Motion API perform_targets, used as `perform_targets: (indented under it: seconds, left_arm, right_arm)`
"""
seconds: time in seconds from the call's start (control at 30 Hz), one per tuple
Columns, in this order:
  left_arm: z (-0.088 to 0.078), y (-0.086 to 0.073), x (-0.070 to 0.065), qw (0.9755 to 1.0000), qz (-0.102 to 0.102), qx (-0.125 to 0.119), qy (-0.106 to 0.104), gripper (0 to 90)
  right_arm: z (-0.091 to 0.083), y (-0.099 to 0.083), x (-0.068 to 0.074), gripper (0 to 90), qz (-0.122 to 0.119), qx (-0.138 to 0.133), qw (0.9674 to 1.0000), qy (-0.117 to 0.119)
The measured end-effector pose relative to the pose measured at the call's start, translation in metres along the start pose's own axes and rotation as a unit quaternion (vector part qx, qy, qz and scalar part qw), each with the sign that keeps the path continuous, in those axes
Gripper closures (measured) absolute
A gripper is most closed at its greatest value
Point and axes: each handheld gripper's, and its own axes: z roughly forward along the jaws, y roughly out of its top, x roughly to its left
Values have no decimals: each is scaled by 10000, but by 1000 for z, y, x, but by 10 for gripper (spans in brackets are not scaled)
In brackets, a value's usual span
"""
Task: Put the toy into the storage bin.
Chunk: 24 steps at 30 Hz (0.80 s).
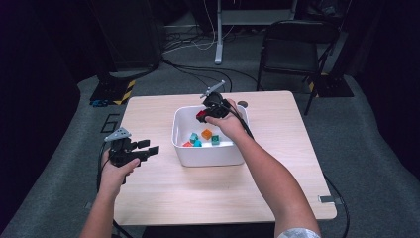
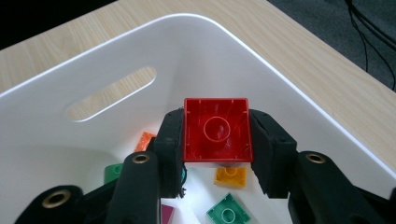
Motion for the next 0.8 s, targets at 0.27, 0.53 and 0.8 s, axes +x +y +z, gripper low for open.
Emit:
perform_targets:
  seconds: [0.27, 0.53, 0.8]
  left_arm:
    - [-1, 0, 2, 10000, -16, -21, 13, 413]
    - [0, 0, 2, 10000, -22, 24, 10, 413]
    - [0, 0, 3, 10000, -30, 19, 34, 413]
  right_arm:
    - [19, -2, 0, 583, 96, 123, 9998, 77]
    - [19, -6, 3, 526, 197, 120, 9997, 72]
    - [-8, -7, 9, 521, -19, -23, 10000, 65]
